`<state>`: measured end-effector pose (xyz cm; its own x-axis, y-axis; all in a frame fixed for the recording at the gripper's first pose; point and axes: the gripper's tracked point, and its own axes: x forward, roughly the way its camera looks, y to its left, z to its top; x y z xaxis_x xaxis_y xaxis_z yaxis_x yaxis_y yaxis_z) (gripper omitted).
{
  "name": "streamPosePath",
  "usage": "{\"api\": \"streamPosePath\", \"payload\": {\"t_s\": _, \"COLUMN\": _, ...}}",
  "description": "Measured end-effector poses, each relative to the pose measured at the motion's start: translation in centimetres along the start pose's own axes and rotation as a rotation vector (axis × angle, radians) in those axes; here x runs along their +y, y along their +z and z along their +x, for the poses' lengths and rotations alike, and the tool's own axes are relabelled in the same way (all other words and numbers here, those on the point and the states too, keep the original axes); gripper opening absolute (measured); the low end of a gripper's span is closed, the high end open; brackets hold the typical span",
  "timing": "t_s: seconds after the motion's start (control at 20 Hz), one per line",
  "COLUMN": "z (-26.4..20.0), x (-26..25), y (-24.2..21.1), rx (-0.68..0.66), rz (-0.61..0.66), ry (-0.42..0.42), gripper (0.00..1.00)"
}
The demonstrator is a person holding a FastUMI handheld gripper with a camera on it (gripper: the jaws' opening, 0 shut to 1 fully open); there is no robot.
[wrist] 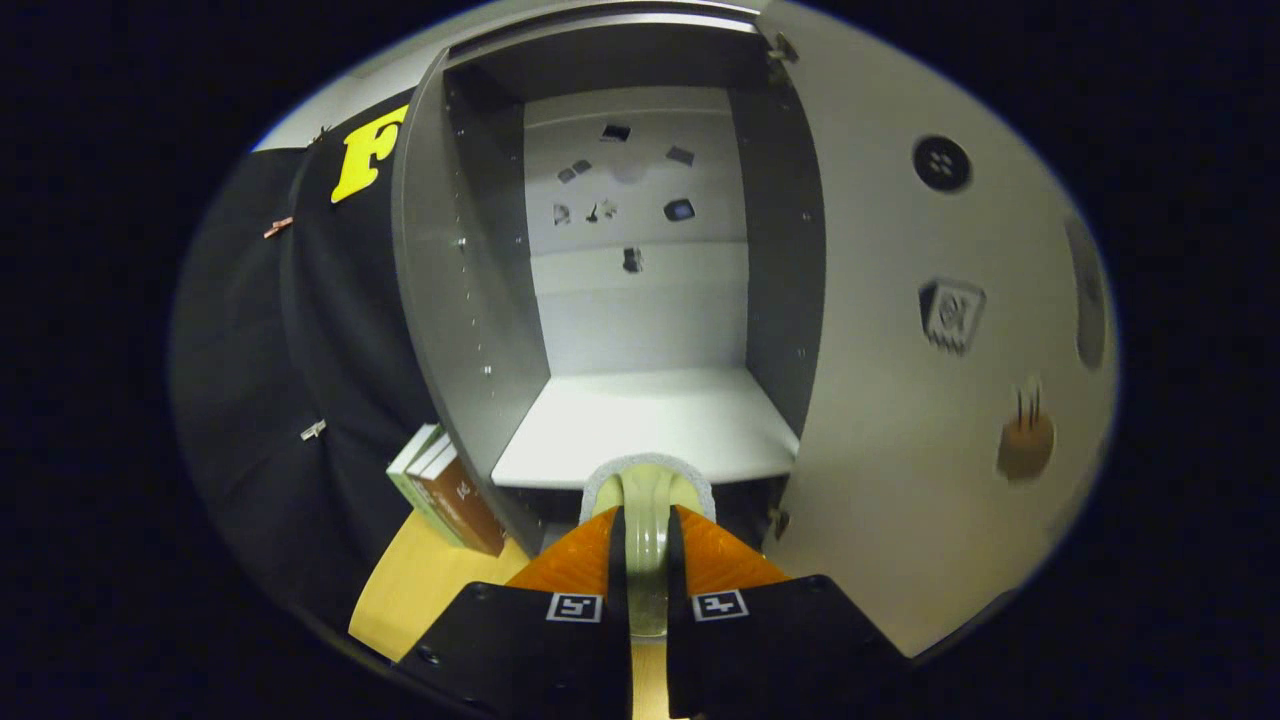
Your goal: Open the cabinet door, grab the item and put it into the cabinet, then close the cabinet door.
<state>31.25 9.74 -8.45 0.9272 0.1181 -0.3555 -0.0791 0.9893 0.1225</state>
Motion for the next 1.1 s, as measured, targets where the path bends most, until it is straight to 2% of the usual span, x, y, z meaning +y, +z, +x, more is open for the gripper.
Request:
{"api": "streamPosePath", "payload": {"t_s": 0.15, "z": 4.0, "x": 0.0, "y": 2.3, "rx": 0.004, "rz": 0.007, "ry": -0.011, "gripper": 0.18}}
{"api": "streamPosePath", "payload": {"t_s": 0.65, "z": 17.9, "x": -0.4, "y": 1.1, "rx": 0.078, "rz": -0.022, "ry": -0.07, "gripper": 0.18}}
{"api": "streamPosePath", "payload": {"t_s": 1.1, "z": 25.1, "x": -1.7, "y": 0.7, "rx": 0.083, "rz": -0.039, "ry": -0.122, "gripper": 0.17}}
